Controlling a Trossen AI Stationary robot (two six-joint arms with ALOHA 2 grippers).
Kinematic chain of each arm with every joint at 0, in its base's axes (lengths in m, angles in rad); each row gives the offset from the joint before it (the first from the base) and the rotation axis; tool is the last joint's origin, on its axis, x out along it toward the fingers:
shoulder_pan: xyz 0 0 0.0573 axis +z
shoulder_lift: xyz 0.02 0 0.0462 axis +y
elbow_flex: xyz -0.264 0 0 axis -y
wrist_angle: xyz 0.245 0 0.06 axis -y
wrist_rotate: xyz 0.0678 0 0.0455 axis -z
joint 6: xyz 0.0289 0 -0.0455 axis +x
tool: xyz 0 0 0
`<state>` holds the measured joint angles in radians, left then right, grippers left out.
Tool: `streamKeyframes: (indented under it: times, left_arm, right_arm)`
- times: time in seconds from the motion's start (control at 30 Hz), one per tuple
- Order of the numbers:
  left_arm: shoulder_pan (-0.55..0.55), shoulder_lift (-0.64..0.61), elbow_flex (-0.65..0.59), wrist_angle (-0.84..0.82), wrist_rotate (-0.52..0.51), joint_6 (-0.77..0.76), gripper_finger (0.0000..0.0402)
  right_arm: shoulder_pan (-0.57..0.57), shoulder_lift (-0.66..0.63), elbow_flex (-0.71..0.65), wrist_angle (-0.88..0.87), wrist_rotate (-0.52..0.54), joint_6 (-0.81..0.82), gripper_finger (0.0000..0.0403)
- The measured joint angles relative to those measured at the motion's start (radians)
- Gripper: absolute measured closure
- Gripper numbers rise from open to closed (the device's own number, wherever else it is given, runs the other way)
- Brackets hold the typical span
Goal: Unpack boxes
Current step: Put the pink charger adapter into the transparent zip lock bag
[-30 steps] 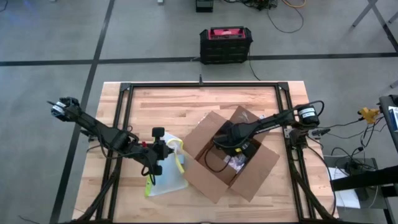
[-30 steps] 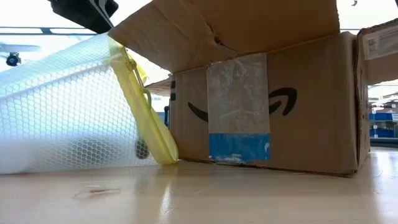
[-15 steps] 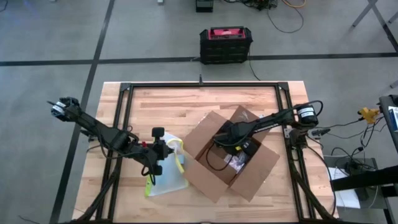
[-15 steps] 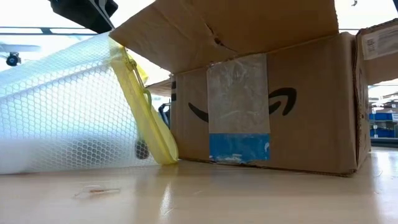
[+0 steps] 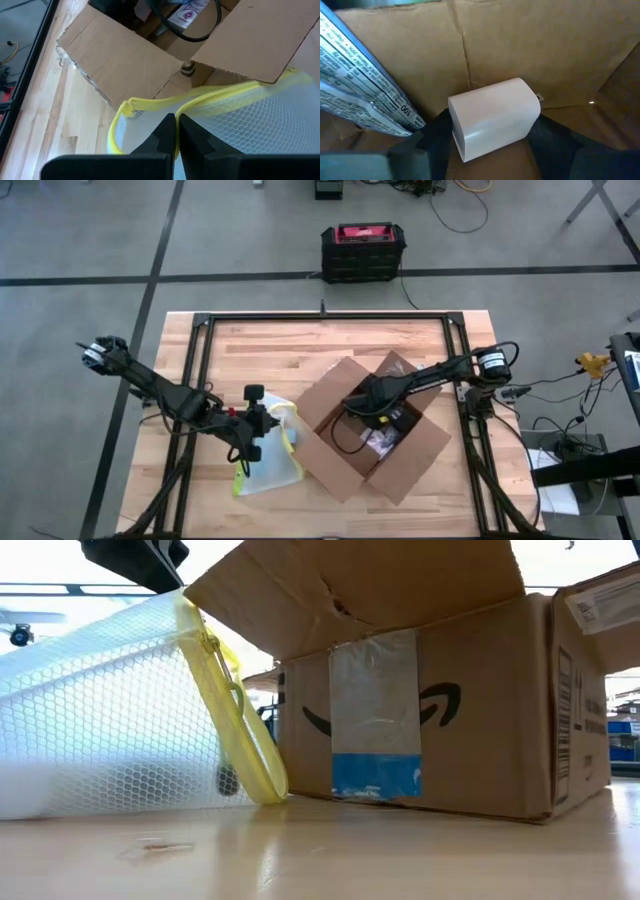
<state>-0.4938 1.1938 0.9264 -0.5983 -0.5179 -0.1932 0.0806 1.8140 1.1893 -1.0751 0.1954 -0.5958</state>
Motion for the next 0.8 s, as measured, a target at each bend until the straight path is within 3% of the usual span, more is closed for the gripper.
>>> streamKeyframes:
  times: [0.27,0.5,0.67,0.8]
  left_arm:
    - [0.0,0.0,0.0,-0.001,0.0,0.001,0.0401]
    - [0.0,0.0,0.0,-0.001,0.003,0.052,0.0401]
    - [0.0,-0.011,0.005,-0.003,0.035,0.091,0.0401]
    - [-0.003,-0.038,0.008,-0.006,0.042,0.121,0.0401]
  right_arm:
    - [0.03,-0.007,0.092,-0.09,0.007,0.091,0.0203]
    - [0.095,-0.011,0.252,-0.16,0.007,0.208,0.0203]
    - [0.14,-0.011,0.427,-0.101,0.031,0.242,0.0203]
    - [0.141,-0.011,0.532,0.058,0.04,0.243,0.0201]
